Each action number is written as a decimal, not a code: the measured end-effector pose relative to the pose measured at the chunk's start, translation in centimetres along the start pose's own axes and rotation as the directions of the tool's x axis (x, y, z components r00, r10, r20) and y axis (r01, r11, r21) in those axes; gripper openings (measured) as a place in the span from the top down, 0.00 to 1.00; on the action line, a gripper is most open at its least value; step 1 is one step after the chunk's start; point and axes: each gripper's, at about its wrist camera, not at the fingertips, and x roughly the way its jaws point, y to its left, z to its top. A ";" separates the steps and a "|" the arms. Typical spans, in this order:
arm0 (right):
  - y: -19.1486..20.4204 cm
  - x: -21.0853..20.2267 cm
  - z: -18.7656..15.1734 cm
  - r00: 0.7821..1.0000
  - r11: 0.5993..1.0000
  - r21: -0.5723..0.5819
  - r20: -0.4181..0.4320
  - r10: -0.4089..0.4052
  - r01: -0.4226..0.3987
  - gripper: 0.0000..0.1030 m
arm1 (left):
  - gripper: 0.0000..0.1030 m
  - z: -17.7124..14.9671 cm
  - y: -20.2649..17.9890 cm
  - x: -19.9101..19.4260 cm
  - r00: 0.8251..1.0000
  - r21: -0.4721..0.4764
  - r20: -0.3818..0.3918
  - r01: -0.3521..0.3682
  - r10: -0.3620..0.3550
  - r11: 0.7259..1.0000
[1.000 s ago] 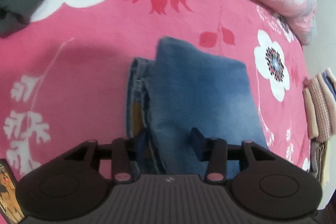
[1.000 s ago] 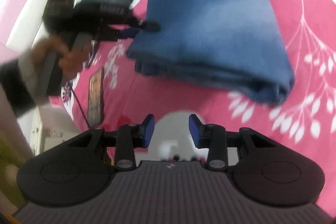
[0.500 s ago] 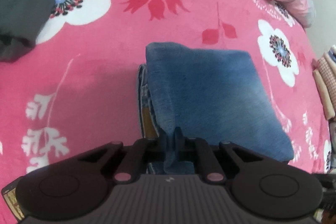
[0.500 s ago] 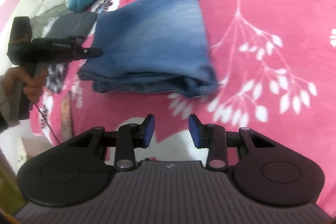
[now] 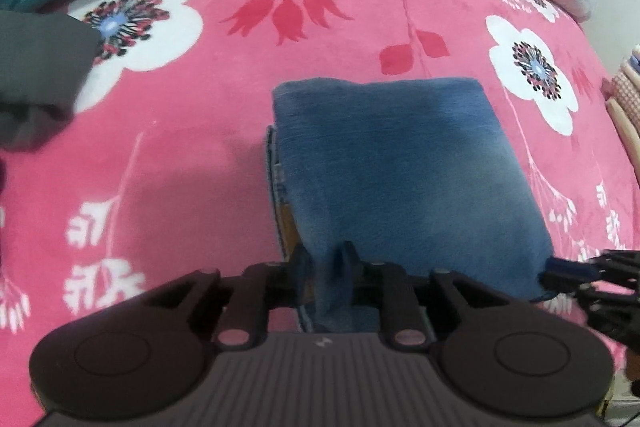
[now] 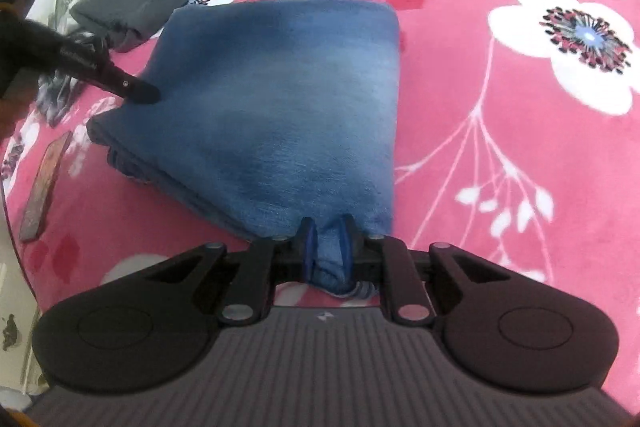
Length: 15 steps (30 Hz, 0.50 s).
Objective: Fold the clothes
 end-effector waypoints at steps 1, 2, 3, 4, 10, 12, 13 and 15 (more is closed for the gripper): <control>-0.3 -0.8 0.1 1.000 1.000 0.015 0.003 -0.001 0.001 0.88 | 0.77 -0.1 0.2 -0.5 1.000 -0.005 0.006 -0.004 0.004 1.000; -0.5 -1.6 0.1 1.000 1.000 0.030 0.005 -0.001 0.001 0.88 | 0.77 -0.1 0.4 -1.2 1.000 -0.010 0.019 -0.012 0.012 1.000; -0.6 -2.5 0.2 1.000 0.999 0.032 0.009 -0.008 0.008 0.88 | 0.77 -0.2 0.5 -1.9 0.999 -0.013 0.032 -0.021 0.021 1.000; -0.8 -3.4 0.3 1.000 1.000 0.025 0.019 -0.010 0.010 0.88 | 0.79 -0.2 0.4 -2.6 0.998 -0.006 0.050 -0.034 0.034 0.999; 0.6 -2.9 3.3 0.995 0.997 -0.079 0.101 0.023 -0.015 0.88 | 0.68 1.7 -2.2 -3.5 0.987 0.072 0.155 0.039 -0.050 0.997; 1.4 -1.2 4.3 0.993 0.996 -0.084 0.120 0.016 -0.006 0.87 | 0.66 3.0 -3.4 -1.8 0.984 0.095 0.167 0.052 -0.067 0.994; 1.7 -0.4 4.6 0.992 0.997 -0.077 0.127 0.008 0.001 0.87 | 0.63 3.5 -3.6 -0.7 0.983 0.092 0.173 0.051 -0.066 0.994; 2.1 1.6 3.8 0.996 0.999 -0.044 0.084 -0.001 0.005 0.87 | 0.65 4.3 -2.8 1.9 0.984 0.034 0.170 0.038 -0.043 0.999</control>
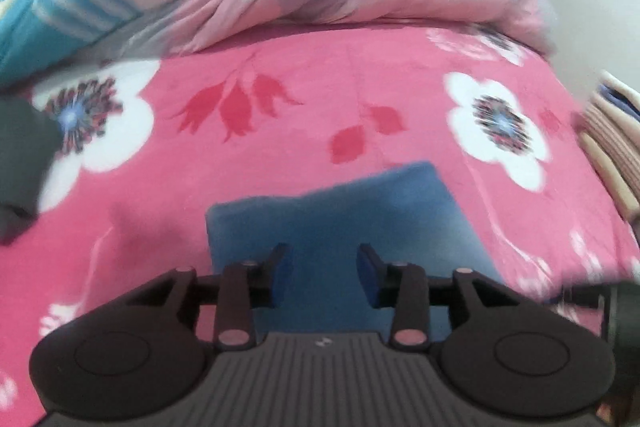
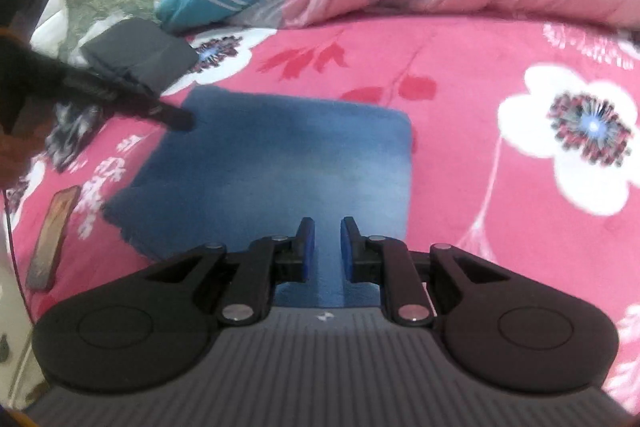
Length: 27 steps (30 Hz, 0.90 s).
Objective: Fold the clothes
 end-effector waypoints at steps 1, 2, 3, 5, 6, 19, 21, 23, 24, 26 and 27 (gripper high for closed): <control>0.2 1.1 -0.9 0.999 1.000 0.018 -0.035 -0.003 0.004 0.87 | 0.71 0.1 0.4 1.1 1.000 -0.024 -0.002 -0.008 0.008 1.000; 0.4 1.4 -1.9 1.000 0.999 0.029 -0.023 -0.014 0.015 0.87 | 0.75 0.2 0.9 1.4 1.000 -0.037 -0.001 -0.005 0.005 0.999; 0.5 1.3 -1.9 1.000 0.999 0.033 -0.016 -0.018 0.018 0.87 | 0.76 0.2 1.3 1.7 1.000 -0.050 -0.001 -0.002 0.002 0.999; 0.4 0.8 -1.3 1.000 0.999 0.050 -0.014 -0.015 0.016 0.87 | 0.72 0.5 1.8 1.5 1.000 -0.061 0.008 0.009 -0.008 0.998; 0.1 0.4 -0.7 1.000 0.998 0.067 0.012 -0.021 0.020 0.86 | 0.64 0.6 1.7 0.9 1.000 -0.051 0.028 0.009 -0.008 0.999; -7.0 -0.9 -1.2 0.993 0.904 0.426 0.114 -0.030 -0.022 0.83 | 0.52 0.1 -0.1 0.4 0.993 0.085 0.086 -0.093 0.086 0.992; -8.4 -3.4 -2.8 0.991 0.868 0.495 0.127 -0.036 -0.032 0.83 | 0.50 -0.4 -1.8 -1.2 0.993 0.129 0.100 -0.067 0.055 0.989; -9.7 -5.2 -4.9 0.995 0.840 0.541 0.098 -0.030 -0.028 0.82 | 0.47 -1.2 -4.2 -2.5 0.996 0.214 0.087 0.001 -0.020 0.977; -10.3 -6.1 -5.9 0.996 0.825 0.564 0.084 -0.026 -0.026 0.81 | 0.46 -1.9 -5.7 -2.9 0.996 0.279 0.057 0.055 -0.074 0.959; -10.3 -7.3 -8.1 0.998 0.817 0.575 0.057 0.019 -0.048 0.81 | 0.45 -3.7 -8.7 -2.8 0.989 0.411 -0.016 0.141 -0.147 0.901; -10.0 -7.6 -8.9 0.998 0.819 0.571 0.051 0.046 -0.067 0.81 | 0.45 -4.8 -10.5 -2.4 0.985 0.490 -0.052 0.168 -0.164 0.855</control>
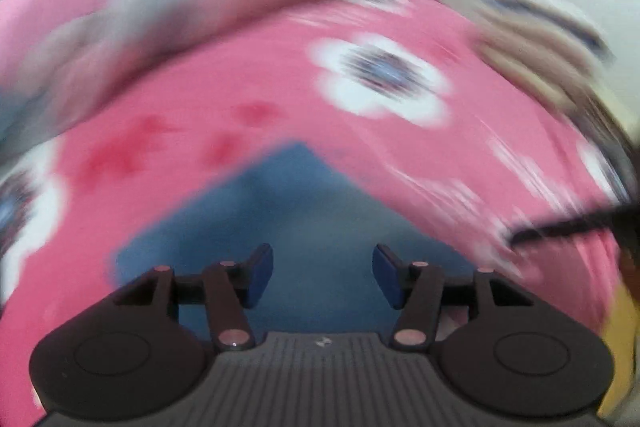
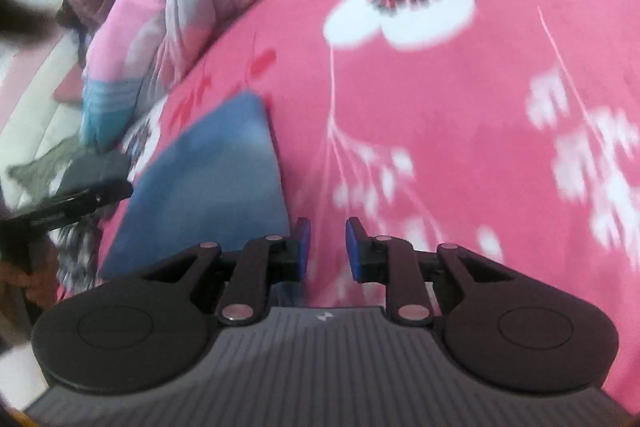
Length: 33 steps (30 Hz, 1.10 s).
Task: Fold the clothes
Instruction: 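Lift the jeans bundle with the left gripper while the right gripper grasps its other edge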
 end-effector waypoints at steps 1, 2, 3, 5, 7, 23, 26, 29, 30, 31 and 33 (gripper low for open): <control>-0.2 -0.2 -0.8 1.000 1.000 -0.006 -0.019 0.020 -0.020 0.81 | 0.45 -0.2 -2.0 0.8 1.000 0.091 -0.022 0.012 -0.010 0.996; 0.0 -0.2 -1.6 0.999 0.999 -0.026 -0.041 0.032 -0.033 0.81 | 0.46 -0.4 -3.6 1.6 0.999 0.168 -0.040 0.008 -0.001 0.986; 0.2 0.0 -2.2 0.998 0.998 -0.051 -0.049 0.035 -0.037 0.81 | 0.47 -0.6 -5.1 2.4 0.998 0.240 -0.056 0.005 0.009 0.971; 0.8 0.3 -3.4 0.998 0.994 -0.101 -0.059 0.037 -0.043 0.81 | 0.48 -0.9 -6.9 3.5 0.998 0.314 -0.064 0.007 0.014 0.949; 1.1 1.3 -3.8 0.997 0.988 -0.144 -0.059 0.046 -0.054 0.81 | 0.48 -1.1 -8.0 4.8 0.996 0.351 -0.084 0.017 0.014 0.936; 1.4 3.5 -3.1 0.972 0.964 -0.133 -0.003 0.233 -0.232 0.94 | 0.93 1.8 -6.6 5.8 0.994 0.159 -0.092 -0.039 0.054 0.986; 1.8 4.2 -2.8 0.967 0.959 -0.130 0.003 0.254 -0.251 0.94 | 0.93 2.1 -6.3 5.3 0.996 0.106 -0.078 -0.024 0.032 0.994; 2.5 4.7 -2.3 0.961 0.956 -0.113 0.029 0.276 -0.271 0.94 | 0.93 2.1 -5.9 5.0 0.997 0.081 -0.069 -0.012 0.018 0.997; 2.7 5.0 -2.2 0.960 0.956 -0.107 0.041 0.278 -0.273 0.94 | 0.94 2.1 -5.8 4.9 0.998 0.075 -0.066 -0.009 0.014 0.997; 2.9 5.2 -2.2 0.960 0.957 -0.107 0.050 0.276 -0.269 0.94 | 0.94 2.1 -5.7 4.8 0.998 0.067 -0.066 -0.007 0.012 0.998; 3.3 5.6 -2.5 0.959 0.957 -0.116 0.074 0.274 -0.265 0.94 | 0.94 2.1 -5.2 4.6 0.998 0.054 -0.060 -0.002 0.005 0.999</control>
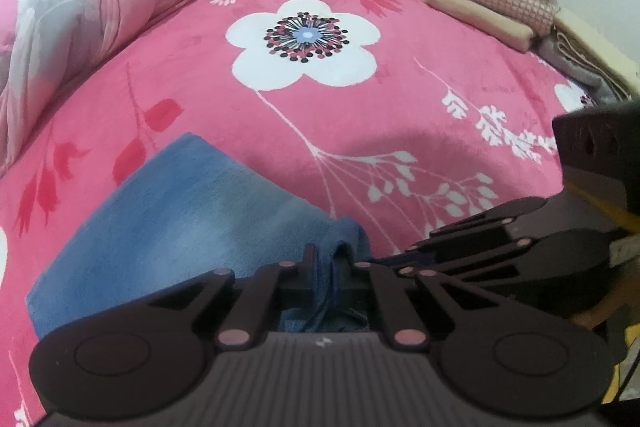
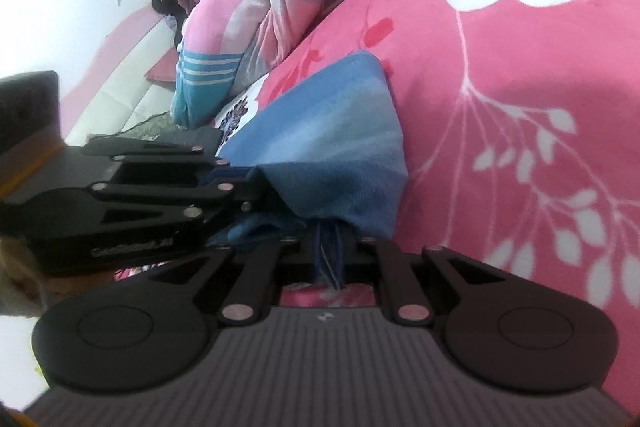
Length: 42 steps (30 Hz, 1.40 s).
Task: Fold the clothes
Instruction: 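Lift the jeans bundle with the left gripper while the right gripper grasps its other edge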
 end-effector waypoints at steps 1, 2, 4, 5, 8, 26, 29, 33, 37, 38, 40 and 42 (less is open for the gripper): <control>0.1 0.2 -0.1 1.000 1.000 -0.005 0.012 -0.001 0.001 0.94 | 0.94 0.0 0.2 -0.1 1.000 -0.007 0.004 0.005 -0.005 1.000; 0.1 0.3 -0.3 1.000 1.000 0.003 0.031 0.002 -0.002 0.94 | 0.94 -0.1 0.4 -0.2 1.000 -0.015 0.010 0.009 -0.009 1.000; -0.5 0.3 -0.7 0.997 0.995 0.096 0.072 0.024 -0.030 0.94 | 0.94 -0.2 0.8 -0.5 1.000 -0.023 0.025 0.015 -0.015 1.000; -1.2 0.2 -1.1 0.994 0.980 0.191 0.098 0.042 -0.060 0.93 | 0.94 -0.2 0.9 -0.5 0.999 -0.025 0.028 0.018 -0.017 1.000; -2.2 -0.2 -2.8 0.986 0.909 0.404 0.163 0.041 -0.104 0.93 | 0.94 -0.2 1.0 -0.5 0.999 -0.030 0.027 0.030 -0.029 0.999; -4.3 2.5 -7.3 0.945 0.495 0.808 0.308 0.106 -0.319 0.92 | 0.95 -1.4 1.0 -1.4 0.996 0.025 0.050 0.072 -0.074 0.997; -5.0 4.2 -6.4 0.955 0.492 0.820 0.273 0.115 -0.294 0.94 | 0.95 -2.0 0.7 -1.0 0.997 0.069 0.059 0.049 -0.053 0.996; -5.9 4.8 -6.1 0.955 0.481 0.826 0.227 0.192 -0.293 0.95 | 0.94 -2.5 -0.4 -1.0 0.996 0.167 0.078 0.026 -0.039 0.986; -6.7 2.3 -6.2 0.958 0.507 0.822 0.150 0.244 -0.258 0.84 | 0.94 -3.3 -1.3 -0.7 0.996 0.249 0.084 0.003 -0.025 0.968; -6.9 1.3 -6.4 0.960 0.507 0.825 0.142 0.241 -0.249 0.80 | 0.94 -3.5 -1.4 -0.6 0.996 0.260 0.086 -0.001 -0.022 0.966; -7.3 -0.7 -6.5 0.966 0.511 0.824 0.161 0.204 -0.245 0.72 | 0.94 -3.5 -1.5 -0.6 0.996 0.259 0.091 -0.005 -0.019 0.966; -7.6 -1.3 -6.9 0.965 0.496 0.831 0.185 0.184 -0.254 0.72 | 0.94 -3.4 -1.6 -0.7 0.995 0.256 0.095 -0.009 -0.016 0.967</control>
